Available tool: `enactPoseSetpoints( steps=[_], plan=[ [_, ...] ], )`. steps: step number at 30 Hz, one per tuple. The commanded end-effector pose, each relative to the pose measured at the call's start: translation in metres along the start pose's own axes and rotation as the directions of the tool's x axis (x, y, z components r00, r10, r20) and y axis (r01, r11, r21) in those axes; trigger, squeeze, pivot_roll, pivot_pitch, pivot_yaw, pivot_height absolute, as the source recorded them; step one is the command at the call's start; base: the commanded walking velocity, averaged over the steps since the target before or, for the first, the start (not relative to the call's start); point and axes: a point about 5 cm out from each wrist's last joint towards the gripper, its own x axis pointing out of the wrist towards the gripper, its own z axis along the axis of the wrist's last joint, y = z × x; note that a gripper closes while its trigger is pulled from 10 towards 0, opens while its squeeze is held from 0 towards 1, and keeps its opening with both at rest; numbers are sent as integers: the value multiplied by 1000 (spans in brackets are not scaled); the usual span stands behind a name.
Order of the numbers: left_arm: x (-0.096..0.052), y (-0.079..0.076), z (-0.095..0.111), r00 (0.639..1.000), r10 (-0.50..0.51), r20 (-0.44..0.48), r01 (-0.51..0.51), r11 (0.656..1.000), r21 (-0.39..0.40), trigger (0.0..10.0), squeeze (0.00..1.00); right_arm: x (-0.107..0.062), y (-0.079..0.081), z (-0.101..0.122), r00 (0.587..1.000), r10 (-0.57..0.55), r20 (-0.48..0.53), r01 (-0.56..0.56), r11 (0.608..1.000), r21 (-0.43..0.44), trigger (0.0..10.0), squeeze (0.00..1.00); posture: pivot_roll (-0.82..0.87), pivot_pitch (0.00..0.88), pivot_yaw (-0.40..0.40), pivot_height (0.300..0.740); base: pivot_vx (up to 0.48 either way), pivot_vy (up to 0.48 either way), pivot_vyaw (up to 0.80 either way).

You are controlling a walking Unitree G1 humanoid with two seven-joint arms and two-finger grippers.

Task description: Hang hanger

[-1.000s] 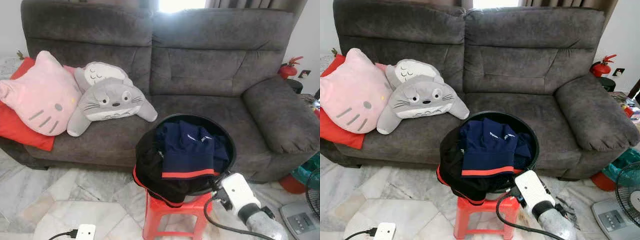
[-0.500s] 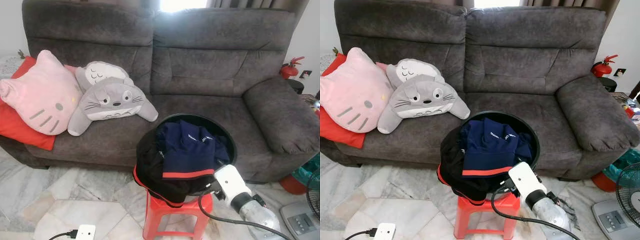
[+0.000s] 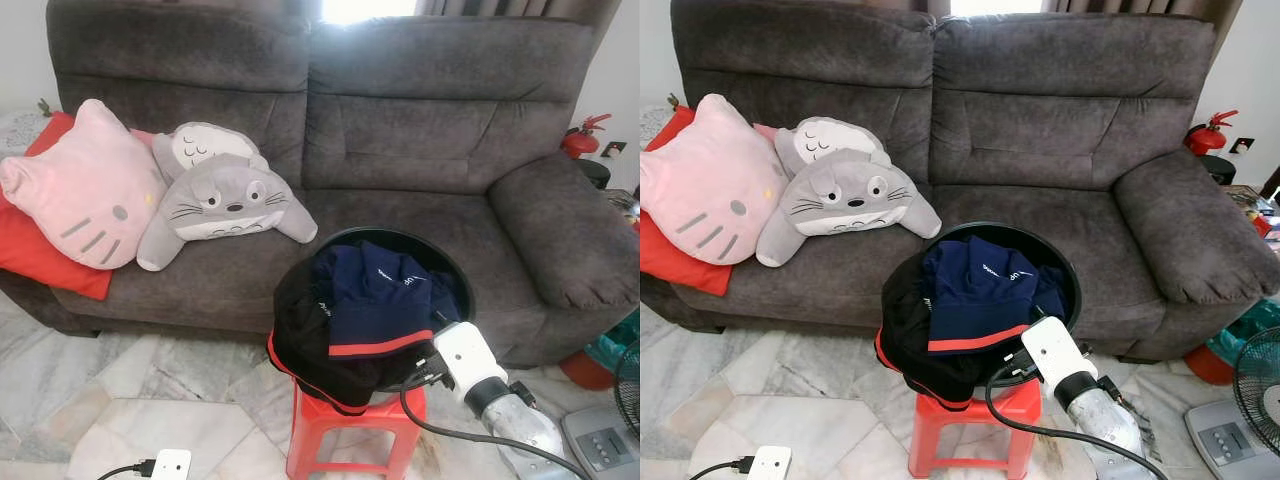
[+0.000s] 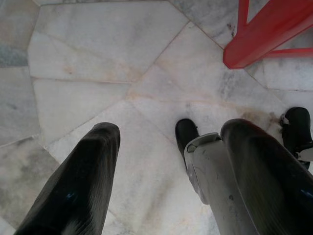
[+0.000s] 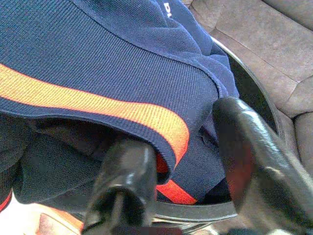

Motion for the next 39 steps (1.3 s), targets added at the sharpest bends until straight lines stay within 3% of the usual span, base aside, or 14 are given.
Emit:
enactPoseSetpoints(
  steps=[1, 10, 22, 31, 39],
  plan=[
    [-1, -1, -5, 1000, 4, -21, -4, 1000, 4, 10000, 0, 1, -2, 0, 1000, -14, 4, 14, 1000, 6, 0, 0, -130, 0, -31, 740, 0, 0, 0],
    [-1, 0, -8, 999, 4, -35, -4, 1000, 6, 10000, 0, 2, -8, 1, 998, -58, 8, 58, 998, -7, 0, 0, -129, 0, -28, 740, 0, 0, 0],
    [-1, 4, -8, 999, 11, -46, -10, 1000, 5, 10000, 0, 14, -33, 20, 984, -163, 71, 165, 986, -27, 0, 0, -128, 0, -23, 740, 0, 0, 0],
    [-2, 7, -10, 998, 17, -56, -17, 1000, 2, 10000, 0, 44, -53, 70, 962, -128, 240, 147, 987, -61, 0, 0, -128, 0, -16, 740, 0, 0, 0],
    [-2, 8, -10, 998, 21, -58, -21, 1000, 1, 10000, 0, 56, -52, 101, 943, -15, 333, 53, 993, -107, 0, 0, -127, 0, -8, 740, 0, 0, 0]
  ],
)
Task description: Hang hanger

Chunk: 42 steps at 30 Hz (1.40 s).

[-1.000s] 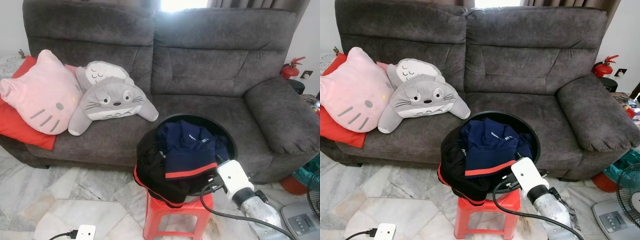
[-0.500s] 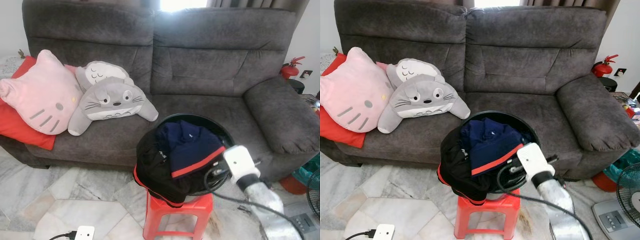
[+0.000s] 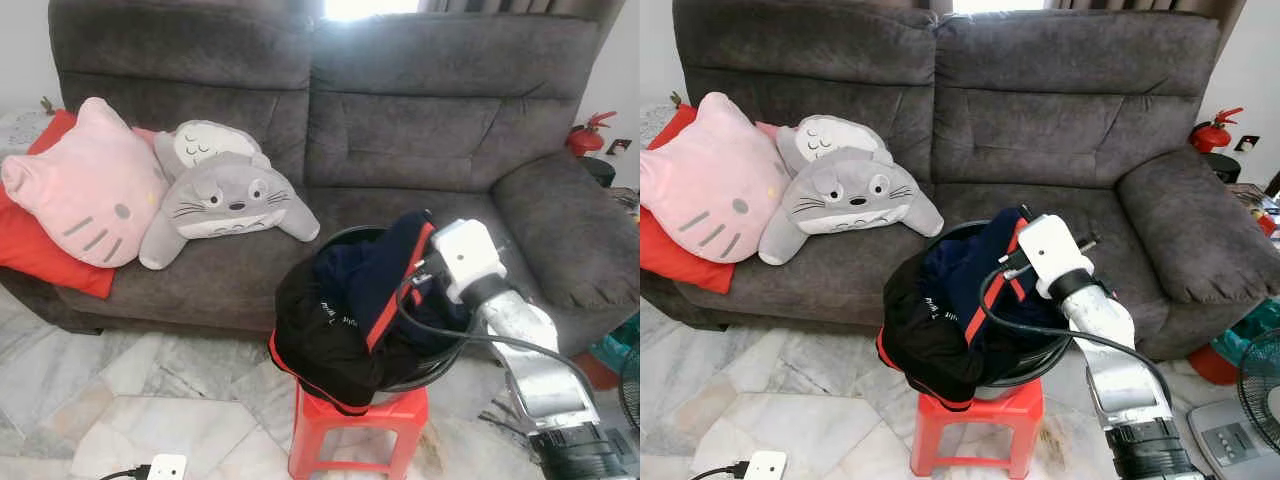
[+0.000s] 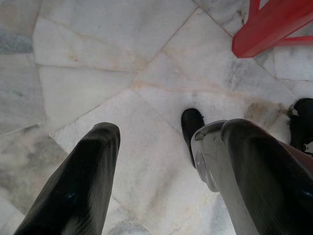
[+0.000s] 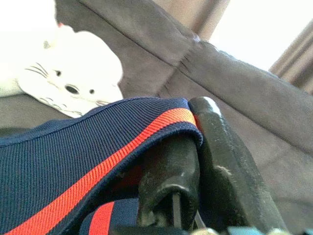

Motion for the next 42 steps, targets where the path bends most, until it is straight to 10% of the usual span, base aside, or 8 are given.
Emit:
enactPoseSetpoints(
  steps=[1, 12, 22, 28, 37, 42],
  plan=[
    [-1, 3, -4, 1000, 6, -22, -6, 1000, 1, 10000, 0, 6, 0, 10, 997, 59, 40, -58, 998, -16, 0, 0, -127, 0, -8, 740, 0, 0, 0],
    [-1, 3, -6, 1000, 6, -29, -6, 1000, 4, 10000, 0, 16, -7, 34, 981, 139, 137, -130, 989, -73, 0, 0, -129, 0, 4, 740, 0, 0, 0],
    [0, 2, -3, 1000, 3, -25, -2, 1000, 6, 10000, 0, 14, -87, 37, 964, -256, 75, 265, 954, -142, 0, 0, -133, 0, 10, 740, 0, 0, 0],
    [0, 1, 0, 1000, 0, -16, 0, 1000, 7, 10000, 0, 12, -112, 42, 947, -313, 75, 321, 925, -203, 0, 0, -135, 0, 15, 740, 0, 0, 0],
    [2, 4, 8, 1000, 4, 11, -4, 1000, 5, 10000, 0, 28, -71, 82, 957, 237, 167, -179, 936, -301, 0, 0, -137, 0, 19, 740, 0, 0, 0],
    [1, 4, 6, 1000, 0, 11, 0, 1000, 4, 10000, 0, 10, -16, 47, 808, 586, -62, -578, 768, -277, 0, 0, -134, 0, 14, 740, 0, 0, 0]
  ],
)
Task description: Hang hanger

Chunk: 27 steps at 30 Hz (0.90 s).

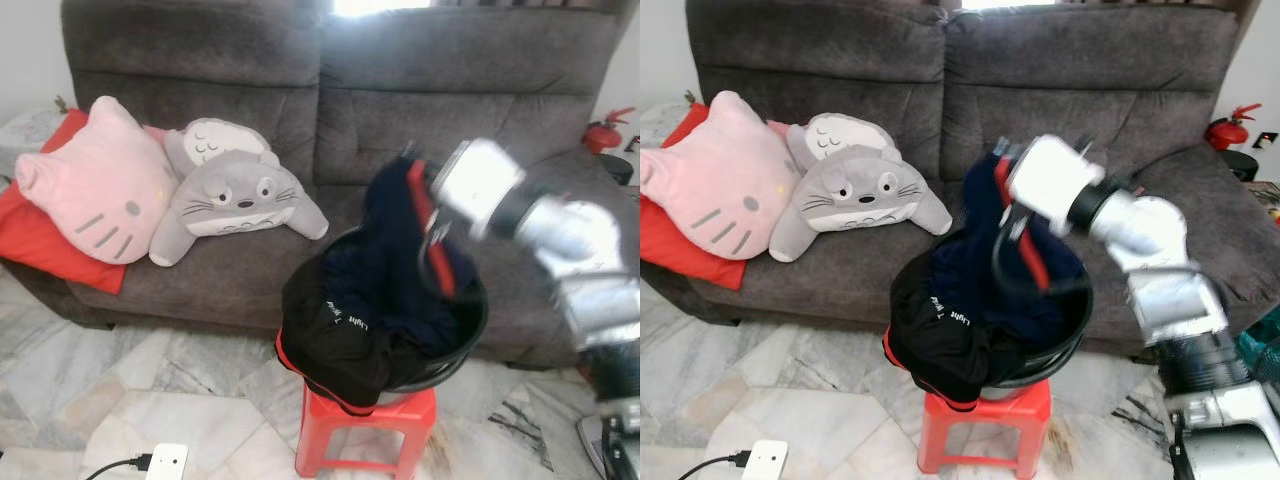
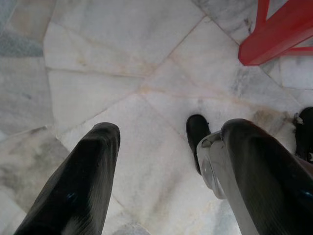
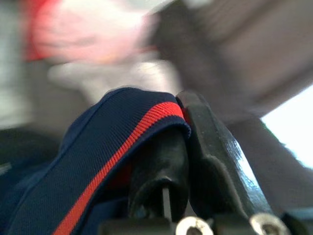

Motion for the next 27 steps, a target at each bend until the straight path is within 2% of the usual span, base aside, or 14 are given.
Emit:
enactPoseSetpoints(
  steps=[1, 4, 5, 8, 12, 16, 20, 21, 25, 26, 27],
  plan=[
    [-1, 3, -6, 1000, 1, -18, -1, 1000, 0, 10000, 0, 0, 18, -7, 991, 124, -48, -124, 992, 15, 0, 0, -134, 0, 14, 740, 0, 0, 0],
    [-1, 0, -7, 1000, -3, -20, 3, 1000, 1, 10000, 0, -2, 41, -30, 966, 213, -146, -211, 977, 31, 0, 0, -131, 0, 12, 740, 0, 0, 0],
    [-1, -2, -7, 1000, -5, -19, 5, 1000, 1, 10000, 0, -3, 51, -46, 951, 219, -219, -220, 975, 21, 0, 0, -131, 0, 12, 740, 0, 0, 0],
    [-1, -3, -6, 1000, -6, -17, 6, 1000, 3, 10000, 0, -4, 57, -49, 949, 229, -218, -227, 973, 35, 0, 0, -130, 0, 13, 740, 0, 0, 0],
    [0, -6, -3, 1000, -7, -11, 7, 1000, 4, 10000, 0, -2, 61, -48, 949, 237, -209, -234, 971, 40, 0, 0, -131, 0, 14, 740, 0, 0, 0],
    [1, -9, 2, 1000, -10, 2, 10, 1000, 7, 10000, 0, 3, 59, -38, 965, 207, -161, -208, 978, 16, 0, 0, -133, 0, 16, 740, 0, 0, 0],
    [1, -10, 4, 1000, -12, 9, 12, 1000, 9, 10000, 0, 8, 58, -18, 978, 198, -57, -197, 980, 27, 0, 0, -134, 0, 16, 740, 0, 0, 0],
    [1, -10, 4, 1000, -12, 9, 12, 1000, 9, 10000, 0, 8, 58, -18, 978, 198, -57, -197, 980, 27, 0, 0, -134, 0, 16, 740, 0, 0, 0],
    [1, -9, 3, 1000, -12, 8, 12, 1000, 9, 10000, 0, 13, 70, -12, 966, 257, -29, -256, 966, 20, 0, 0, -132, 0, 15, 740, 0, 0, 0],
    [1, -8, 3, 1000, -11, 9, 11, 1000, 9, 10000, 0, 13, 73, -13, 960, 277, -38, -277, 961, 22, 1098, 0, -132, 0, 15, 740, 0, 0, 0],
    [1, -8, 2, 1000, -11, 8, 11, 1000, 8, 10000, 0, 12, 75, -14, 956, 288, -48, -288, 958, 20, 3843, 0, -132, 0, 15, 740, 0, 0, 0]
  ],
)
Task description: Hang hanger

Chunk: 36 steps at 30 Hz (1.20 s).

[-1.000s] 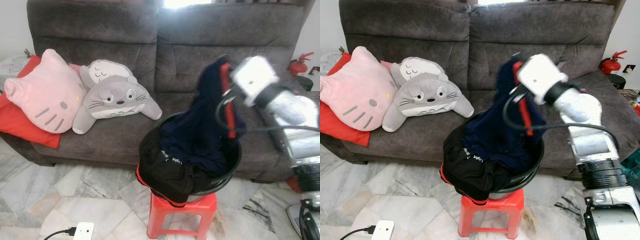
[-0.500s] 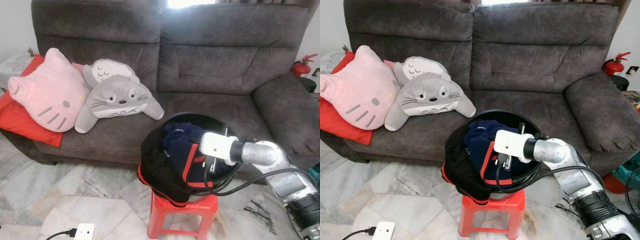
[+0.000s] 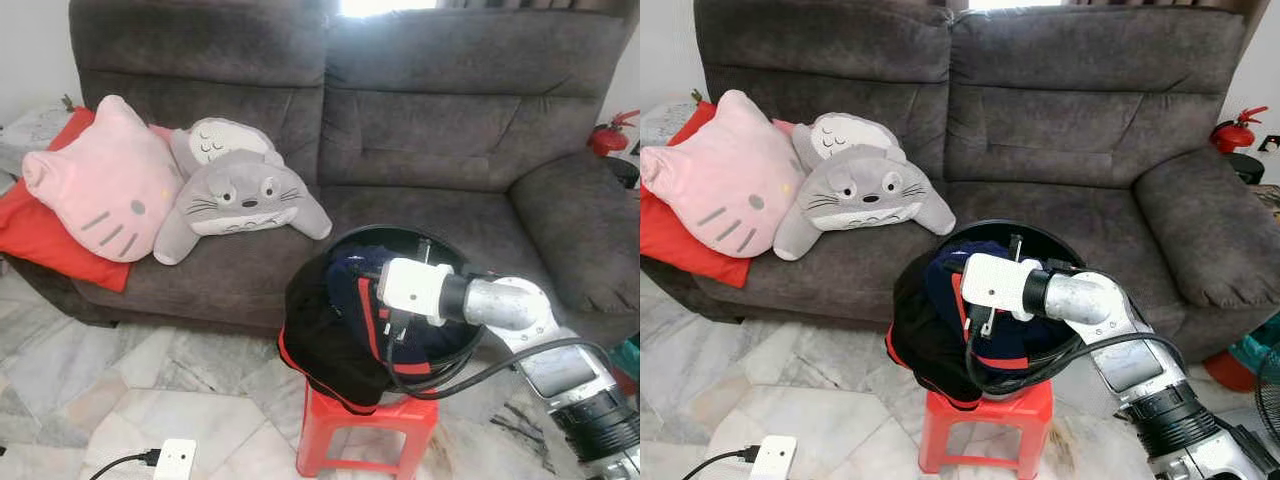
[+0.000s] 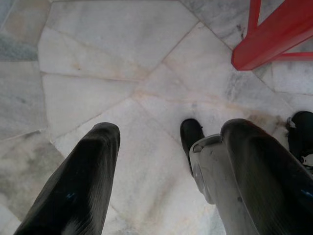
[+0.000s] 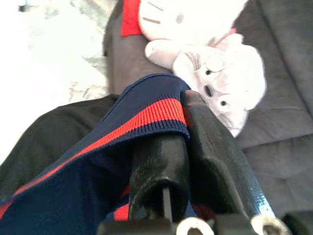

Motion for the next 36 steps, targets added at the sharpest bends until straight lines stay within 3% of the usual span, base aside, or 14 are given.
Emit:
enactPoseSetpoints(
  steps=[1, 2, 6, 7, 8, 9, 16, 26, 36],
  plan=[
    [-1, 2, -4, 1000, 5, -10, -5, 1000, 8, 10000, 0, 1, 8, 1, 999, 48, -9, -48, 999, -17, 3843, 0, -132, 0, 15, 740, 0, 0, 0],
    [-1, 3, -4, 1000, 5, -11, -5, 1000, 8, 10000, 0, 0, 9, -1, 998, 58, -28, -58, 998, -24, 10000, 0, -132, 0, 15, 740, 0, 0, 0],
    [-1, 4, -5, 1000, 4, -14, -4, 1000, 9, 10000, 0, -2, 10, -5, 996, 59, -63, -61, 998, -31, 10000, 0, -137, 0, 15, 740, 0, 0, 0],
    [-1, 5, -5, 1000, 3, -14, -3, 1000, 10, 10000, 0, -3, 10, -7, 994, 66, -87, -69, 997, -35, 10000, 204, -137, 0, 15, 740, 0, 0, 0],
    [-1, 5, -5, 1000, 3, -14, -3, 1000, 10, 10000, 0, -4, 10, -8, 993, 68, -94, -72, 997, -39, 10000, 204, -137, 0, 15, 740, 0, 0, 0],
    [-1, 5, -6, 1000, 2, -15, -2, 1000, 11, 10000, 0, -4, 10, -9, 993, 64, -103, -69, 997, -45, 10000, 1000, -137, 0, 15, 740, 0, 0, 0],
    [-2, 5, -8, 1000, 2, -16, -2, 1000, 12, 10000, 0, -3, 8, -5, 994, 39, -99, -48, 995, -87, 10000, 1000, -141, 0, 15, 740, 0, 0, 0],
    [-2, 5, -8, 1000, -1, -19, 2, 1000, 15, 10000, 0, -4, 11, 20, 994, 104, 22, -104, 994, -14, 10000, 1000, -144, 0, 17, 740, 0, 0, 0],
    [-2, 5, -8, 1000, -6, -22, 6, 1000, 17, 10000, 0, -20, 11, 18, 998, 63, -23, -63, 998, -4, 10000, 1000, -154, 0, 18, 740, 0, 0, 0]
  ],
)
